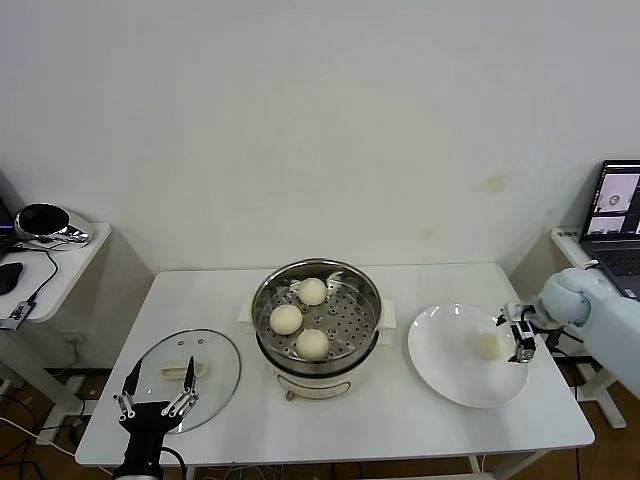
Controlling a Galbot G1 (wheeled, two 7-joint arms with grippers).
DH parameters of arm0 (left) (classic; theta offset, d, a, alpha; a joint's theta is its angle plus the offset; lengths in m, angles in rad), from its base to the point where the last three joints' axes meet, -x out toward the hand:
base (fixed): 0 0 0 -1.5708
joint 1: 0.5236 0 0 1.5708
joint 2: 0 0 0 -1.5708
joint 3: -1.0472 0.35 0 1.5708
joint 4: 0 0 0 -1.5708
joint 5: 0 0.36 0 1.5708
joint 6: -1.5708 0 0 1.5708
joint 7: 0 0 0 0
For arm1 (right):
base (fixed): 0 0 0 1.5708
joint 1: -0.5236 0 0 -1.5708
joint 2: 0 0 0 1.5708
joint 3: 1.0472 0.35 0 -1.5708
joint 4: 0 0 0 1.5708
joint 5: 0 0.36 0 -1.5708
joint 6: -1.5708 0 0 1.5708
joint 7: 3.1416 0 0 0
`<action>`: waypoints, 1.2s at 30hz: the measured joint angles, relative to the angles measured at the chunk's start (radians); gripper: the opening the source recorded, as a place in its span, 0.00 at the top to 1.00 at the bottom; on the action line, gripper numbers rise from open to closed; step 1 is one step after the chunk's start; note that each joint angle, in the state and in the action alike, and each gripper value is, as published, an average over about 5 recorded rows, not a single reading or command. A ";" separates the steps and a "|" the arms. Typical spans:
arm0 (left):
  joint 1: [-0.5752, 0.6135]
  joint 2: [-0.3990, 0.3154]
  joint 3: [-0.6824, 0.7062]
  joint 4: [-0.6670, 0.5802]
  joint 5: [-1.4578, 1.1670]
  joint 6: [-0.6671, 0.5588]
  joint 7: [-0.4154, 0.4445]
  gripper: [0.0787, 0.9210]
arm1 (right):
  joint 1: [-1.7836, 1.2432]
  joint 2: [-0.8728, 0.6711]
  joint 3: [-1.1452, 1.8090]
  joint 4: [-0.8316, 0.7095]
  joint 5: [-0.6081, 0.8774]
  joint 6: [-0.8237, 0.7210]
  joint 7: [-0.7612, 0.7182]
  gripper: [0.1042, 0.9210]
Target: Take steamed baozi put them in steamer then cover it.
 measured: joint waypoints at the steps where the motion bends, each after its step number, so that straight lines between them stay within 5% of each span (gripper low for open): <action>1: -0.001 0.000 0.000 0.001 0.000 0.000 0.000 0.12 | -0.004 0.008 0.004 -0.010 -0.003 0.000 0.001 0.13; 12: -0.006 0.001 -0.001 0.013 -0.004 -0.003 -0.003 0.12 | -0.028 0.076 0.034 -0.091 -0.029 -0.001 0.007 0.29; 23: -0.005 0.006 -0.005 0.017 -0.005 -0.005 -0.005 0.12 | -0.015 0.072 0.026 -0.087 -0.017 -0.010 0.000 0.55; 29: -0.011 0.006 0.001 0.016 -0.005 -0.004 -0.005 0.12 | 0.064 0.025 -0.044 -0.016 0.043 -0.031 -0.014 0.45; 36: -0.018 0.006 0.011 0.014 -0.005 -0.005 -0.004 0.12 | 0.248 -0.030 -0.180 0.095 0.150 -0.060 -0.040 0.44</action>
